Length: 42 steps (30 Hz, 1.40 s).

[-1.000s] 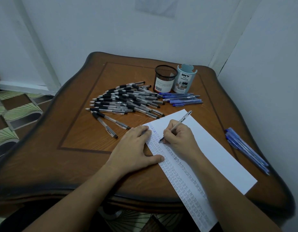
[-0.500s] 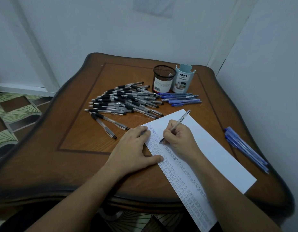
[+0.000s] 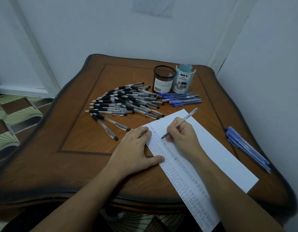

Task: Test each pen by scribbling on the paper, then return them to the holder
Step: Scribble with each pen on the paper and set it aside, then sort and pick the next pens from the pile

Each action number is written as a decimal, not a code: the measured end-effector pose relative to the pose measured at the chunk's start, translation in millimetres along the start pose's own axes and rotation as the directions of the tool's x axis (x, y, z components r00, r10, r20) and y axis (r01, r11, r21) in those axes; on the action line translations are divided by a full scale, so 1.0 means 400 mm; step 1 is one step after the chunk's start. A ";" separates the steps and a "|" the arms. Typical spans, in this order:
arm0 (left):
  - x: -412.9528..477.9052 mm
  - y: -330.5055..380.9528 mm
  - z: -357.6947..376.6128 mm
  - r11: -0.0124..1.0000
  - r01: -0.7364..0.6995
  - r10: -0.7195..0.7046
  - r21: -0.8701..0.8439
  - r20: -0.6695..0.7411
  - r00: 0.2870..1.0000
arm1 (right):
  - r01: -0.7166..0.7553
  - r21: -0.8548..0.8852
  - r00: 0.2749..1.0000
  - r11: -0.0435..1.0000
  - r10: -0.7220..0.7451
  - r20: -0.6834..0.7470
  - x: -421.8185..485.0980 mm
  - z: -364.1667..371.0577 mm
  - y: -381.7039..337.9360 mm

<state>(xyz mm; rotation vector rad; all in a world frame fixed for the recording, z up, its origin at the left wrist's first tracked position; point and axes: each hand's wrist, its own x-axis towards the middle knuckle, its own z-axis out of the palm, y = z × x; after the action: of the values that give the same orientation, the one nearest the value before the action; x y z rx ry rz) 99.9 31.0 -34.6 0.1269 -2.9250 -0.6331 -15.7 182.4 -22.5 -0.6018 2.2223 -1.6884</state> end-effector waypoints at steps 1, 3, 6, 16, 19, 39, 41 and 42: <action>-0.001 0.001 0.000 1.000 -0.003 0.003 -0.013 -0.007 1.000 | -0.025 0.115 0.999 0.993 0.028 -0.019 0.007 -0.004 -0.001; -0.001 0.003 -0.002 1.000 -0.001 0.001 -0.030 -0.007 1.000 | -0.068 0.286 0.997 0.956 0.078 -0.024 0.021 -0.015 -0.003; -0.004 0.006 -0.006 1.000 0.014 -0.014 -0.019 0.021 1.000 | -0.106 0.332 0.994 0.937 0.100 0.034 0.029 -0.026 -0.002; -0.007 0.012 -0.051 0.964 0.092 -0.084 -0.250 0.044 0.996 | -0.075 -0.092 0.995 0.993 0.081 0.053 0.041 -0.024 -0.106; -0.038 -0.022 -0.086 0.971 0.082 -0.096 -0.224 -0.055 0.994 | -0.017 -0.287 0.988 0.958 0.060 0.142 0.039 -0.001 -0.159; -0.618 -0.502 -0.416 0.718 0.682 -0.672 -0.137 -0.392 0.628 | 0.281 -0.324 0.760 0.904 -0.004 0.649 -0.078 0.875 -0.384; -0.637 -0.519 -0.420 0.695 0.702 -0.697 -0.155 -0.387 0.604 | 0.298 -0.353 0.747 0.887 0.014 0.665 -0.073 0.926 -0.391; -0.642 -0.527 -0.421 0.686 0.710 -0.705 -0.158 -0.386 0.595 | 0.322 -0.381 0.734 0.867 0.026 0.679 -0.071 0.944 -0.394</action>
<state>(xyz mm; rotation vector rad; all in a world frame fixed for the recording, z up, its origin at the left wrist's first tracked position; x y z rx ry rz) 390.7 -199.5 -2.6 1.3181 -2.3581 -0.5688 208.7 -157.8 24.8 -1.3086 2.0339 -0.7288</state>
